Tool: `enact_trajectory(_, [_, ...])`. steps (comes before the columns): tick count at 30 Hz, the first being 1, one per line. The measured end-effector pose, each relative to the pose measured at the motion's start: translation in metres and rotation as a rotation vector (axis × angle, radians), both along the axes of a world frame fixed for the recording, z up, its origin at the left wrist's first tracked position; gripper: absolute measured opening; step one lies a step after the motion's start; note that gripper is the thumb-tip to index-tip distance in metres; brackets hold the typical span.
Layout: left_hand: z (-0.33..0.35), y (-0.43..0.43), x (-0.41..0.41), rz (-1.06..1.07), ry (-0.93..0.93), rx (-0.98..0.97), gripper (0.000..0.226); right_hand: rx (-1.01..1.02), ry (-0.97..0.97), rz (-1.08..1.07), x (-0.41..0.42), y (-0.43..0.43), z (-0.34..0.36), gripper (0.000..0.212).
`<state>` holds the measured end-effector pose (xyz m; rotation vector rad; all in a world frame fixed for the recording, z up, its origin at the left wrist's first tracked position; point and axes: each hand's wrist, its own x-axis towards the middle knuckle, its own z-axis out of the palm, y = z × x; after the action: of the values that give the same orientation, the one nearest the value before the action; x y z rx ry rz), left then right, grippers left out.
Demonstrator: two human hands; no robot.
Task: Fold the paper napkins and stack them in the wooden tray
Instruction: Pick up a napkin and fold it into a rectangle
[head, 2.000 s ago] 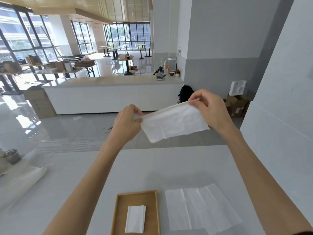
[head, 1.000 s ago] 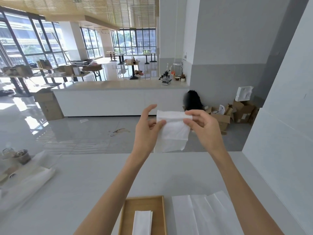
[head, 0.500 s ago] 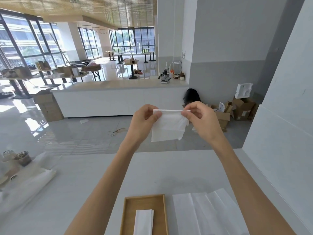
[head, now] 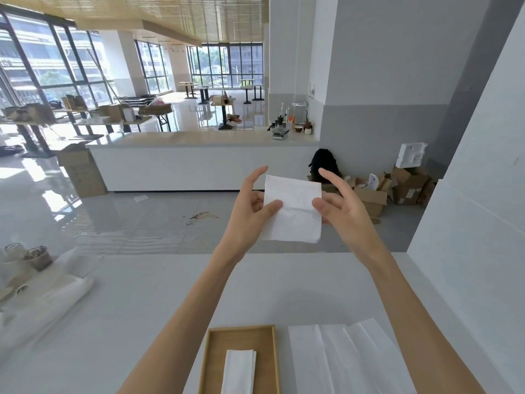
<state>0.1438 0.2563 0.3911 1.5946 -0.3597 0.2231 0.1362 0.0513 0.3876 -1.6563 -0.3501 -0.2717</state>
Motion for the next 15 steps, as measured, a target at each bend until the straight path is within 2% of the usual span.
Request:
enact_trajectory(6, [-0.005, 0.0, 0.002, 0.055, -0.026, 0.134, 0.038, -0.032, -0.037, -0.016, 0.001, 0.01, -0.002, 0.034])
enact_trajectory(10, [-0.004, 0.009, 0.003, 0.01, -0.028, 0.19, 0.048, -0.02, -0.064, -0.083, 0.004, 0.009, 0.003, 0.024])
enact_trajectory(15, [0.0, 0.014, 0.005, 0.035, -0.049, 0.249, 0.046, -0.212, -0.061, -0.037, 0.005, 0.01, 0.005, 0.042])
